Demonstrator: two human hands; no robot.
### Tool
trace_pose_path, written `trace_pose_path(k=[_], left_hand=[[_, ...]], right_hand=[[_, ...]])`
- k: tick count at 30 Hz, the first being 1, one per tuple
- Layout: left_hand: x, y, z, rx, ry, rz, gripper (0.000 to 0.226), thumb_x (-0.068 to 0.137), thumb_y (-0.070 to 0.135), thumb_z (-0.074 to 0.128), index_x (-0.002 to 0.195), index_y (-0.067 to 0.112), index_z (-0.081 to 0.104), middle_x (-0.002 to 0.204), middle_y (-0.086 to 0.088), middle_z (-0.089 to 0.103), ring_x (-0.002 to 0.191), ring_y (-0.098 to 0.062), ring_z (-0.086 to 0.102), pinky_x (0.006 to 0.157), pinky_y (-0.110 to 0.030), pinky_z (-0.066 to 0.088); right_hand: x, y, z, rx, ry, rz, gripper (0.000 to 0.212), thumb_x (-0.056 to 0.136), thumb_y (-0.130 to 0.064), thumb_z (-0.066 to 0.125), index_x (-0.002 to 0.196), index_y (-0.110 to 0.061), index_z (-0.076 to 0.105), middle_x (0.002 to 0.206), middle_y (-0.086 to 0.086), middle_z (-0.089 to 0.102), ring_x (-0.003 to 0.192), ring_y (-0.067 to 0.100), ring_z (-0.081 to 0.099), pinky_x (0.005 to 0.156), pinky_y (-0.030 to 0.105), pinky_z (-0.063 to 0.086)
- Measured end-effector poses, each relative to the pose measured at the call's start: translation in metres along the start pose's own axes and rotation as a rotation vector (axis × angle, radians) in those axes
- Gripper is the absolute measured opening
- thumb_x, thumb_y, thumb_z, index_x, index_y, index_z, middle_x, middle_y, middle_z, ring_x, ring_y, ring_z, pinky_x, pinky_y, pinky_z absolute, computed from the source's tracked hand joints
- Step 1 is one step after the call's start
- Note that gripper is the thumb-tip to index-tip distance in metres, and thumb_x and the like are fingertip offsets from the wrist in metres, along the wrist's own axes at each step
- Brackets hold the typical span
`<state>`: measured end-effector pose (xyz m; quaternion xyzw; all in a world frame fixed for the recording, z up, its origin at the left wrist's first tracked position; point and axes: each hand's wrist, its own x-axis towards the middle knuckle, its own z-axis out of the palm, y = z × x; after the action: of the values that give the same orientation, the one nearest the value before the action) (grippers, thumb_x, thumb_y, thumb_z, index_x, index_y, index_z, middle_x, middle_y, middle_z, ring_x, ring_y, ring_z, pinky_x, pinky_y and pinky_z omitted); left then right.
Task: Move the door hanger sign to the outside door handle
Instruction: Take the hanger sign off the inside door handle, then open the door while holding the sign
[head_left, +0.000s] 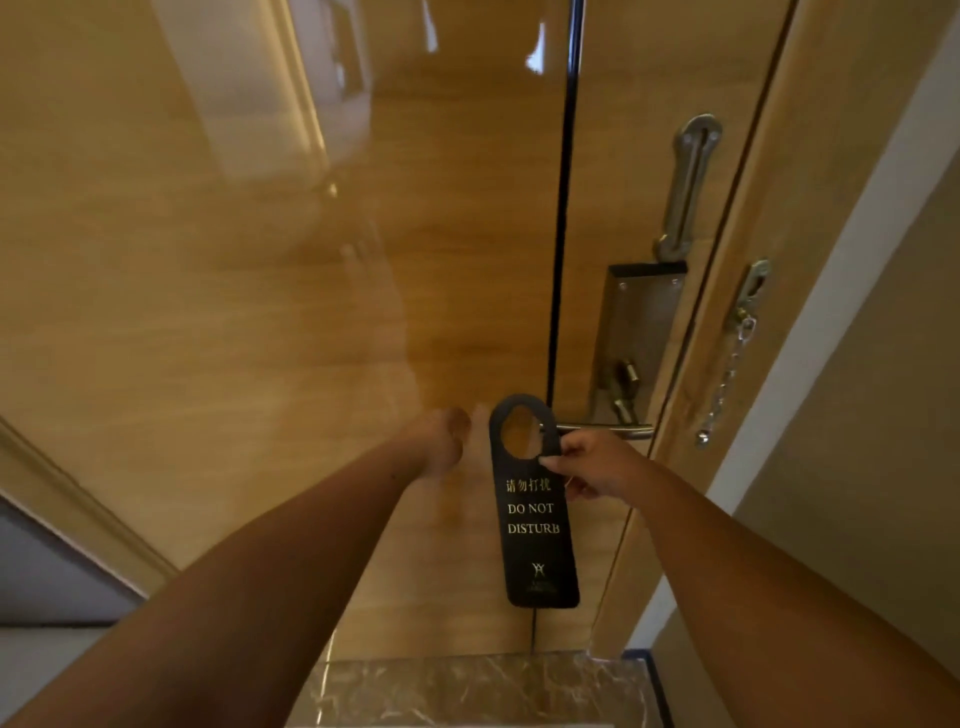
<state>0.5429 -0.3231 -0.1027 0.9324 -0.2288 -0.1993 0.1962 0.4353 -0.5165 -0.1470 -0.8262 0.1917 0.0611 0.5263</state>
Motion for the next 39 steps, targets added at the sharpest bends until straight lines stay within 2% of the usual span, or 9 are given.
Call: trace_pose_path(k=[5, 8, 14, 20, 25, 27, 30, 35, 39], left_hand=[[0.008, -0.015, -0.016, -0.157, -0.044, -0.188, 0.041, 0.095, 0.003, 0.035, 0.134, 0.012, 0.042, 0.126, -0.02, 0.056, 0.1, -0.039, 0.063, 0.074, -0.045, 0.053], [0.017, 0.002, -0.009, -0.231, -0.034, -0.077, 0.028, 0.095, 0.011, 0.037, 0.116, 0.011, 0.055, 0.108, -0.018, 0.062, 0.085, -0.034, 0.063, 0.058, -0.035, 0.047], [0.039, 0.083, 0.037, -0.101, -0.019, 0.25, 0.036, 0.098, 0.029, 0.039, 0.097, 0.004, 0.065, 0.103, -0.019, 0.067, 0.093, -0.032, 0.061, 0.076, -0.037, 0.046], [0.069, 0.127, 0.084, 0.235, -0.118, 0.264, 0.06, 0.09, 0.062, 0.024, 0.103, 0.015, 0.059, 0.095, -0.008, 0.065, 0.09, -0.025, 0.062, 0.084, -0.042, 0.047], [0.09, 0.131, 0.104, 0.114, -0.149, 0.299, 0.067, 0.093, 0.058, 0.021, 0.11, 0.008, 0.061, 0.062, -0.003, 0.054, 0.054, -0.016, 0.054, 0.056, -0.031, 0.043], [0.095, 0.123, 0.113, -0.011, -0.209, 0.301, 0.079, 0.088, 0.066, 0.017, 0.083, 0.01, 0.071, 0.046, 0.001, 0.053, 0.042, -0.015, 0.05, 0.05, -0.029, 0.04], [0.102, 0.117, 0.126, -0.238, -0.249, 0.244, 0.087, 0.07, 0.085, 0.013, 0.043, 0.017, 0.06, 0.042, 0.0, 0.054, 0.038, -0.014, 0.05, 0.056, -0.03, 0.042], [0.101, 0.113, 0.138, -0.461, -0.259, 0.219, 0.084, 0.071, 0.084, 0.021, 0.055, 0.014, 0.063, 0.055, -0.006, 0.062, 0.045, -0.013, 0.056, 0.059, -0.03, 0.046], [0.093, 0.111, 0.148, -0.651, -0.166, 0.128, 0.065, 0.074, 0.079, 0.035, 0.066, 0.019, 0.06, 0.047, 0.005, 0.053, 0.037, -0.007, 0.048, 0.042, -0.022, 0.038]], right_hand=[[0.0, -0.01, 0.01, 0.105, -0.063, -0.013, 0.013, 0.08, -0.04, 0.066, 0.078, -0.028, 0.07, 0.071, -0.003, 0.069, 0.059, 0.011, 0.064, 0.055, 0.024, 0.049], [-0.014, -0.004, -0.006, 0.287, -0.054, 0.021, 0.013, 0.08, -0.036, 0.068, 0.076, -0.024, 0.071, 0.066, -0.003, 0.064, 0.053, 0.011, 0.056, 0.056, 0.023, 0.045], [-0.056, 0.039, -0.073, 0.361, -0.046, 0.119, 0.018, 0.08, -0.033, 0.067, 0.09, -0.019, 0.07, 0.079, 0.002, 0.07, 0.077, 0.018, 0.064, 0.072, 0.03, 0.048], [-0.095, 0.107, -0.113, 0.365, 0.034, 0.28, 0.032, 0.076, -0.039, 0.07, 0.098, -0.015, 0.069, 0.108, 0.013, 0.07, 0.102, 0.028, 0.064, 0.084, 0.038, 0.05], [-0.11, 0.134, -0.132, 0.343, 0.088, 0.37, 0.054, 0.055, -0.049, 0.076, 0.098, -0.018, 0.067, 0.112, 0.016, 0.069, 0.102, 0.027, 0.065, 0.071, 0.032, 0.052], [-0.108, 0.137, -0.136, 0.358, 0.083, 0.367, 0.057, 0.057, -0.048, 0.076, 0.104, -0.017, 0.065, 0.115, 0.016, 0.067, 0.105, 0.027, 0.063, 0.071, 0.031, 0.051], [-0.097, 0.137, -0.137, 0.354, 0.062, 0.358, 0.056, 0.064, -0.046, 0.073, 0.109, -0.014, 0.064, 0.119, 0.019, 0.064, 0.108, 0.029, 0.061, 0.072, 0.032, 0.051], [-0.075, 0.13, -0.123, 0.35, -0.002, 0.332, 0.023, 0.079, -0.035, 0.066, 0.096, -0.019, 0.067, 0.114, 0.018, 0.065, 0.096, 0.025, 0.062, 0.07, 0.031, 0.049], [-0.07, 0.124, -0.118, 0.346, -0.064, 0.285, 0.035, 0.074, -0.037, 0.066, 0.101, -0.014, 0.068, 0.116, 0.021, 0.065, 0.104, 0.031, 0.062, 0.075, 0.034, 0.049]])
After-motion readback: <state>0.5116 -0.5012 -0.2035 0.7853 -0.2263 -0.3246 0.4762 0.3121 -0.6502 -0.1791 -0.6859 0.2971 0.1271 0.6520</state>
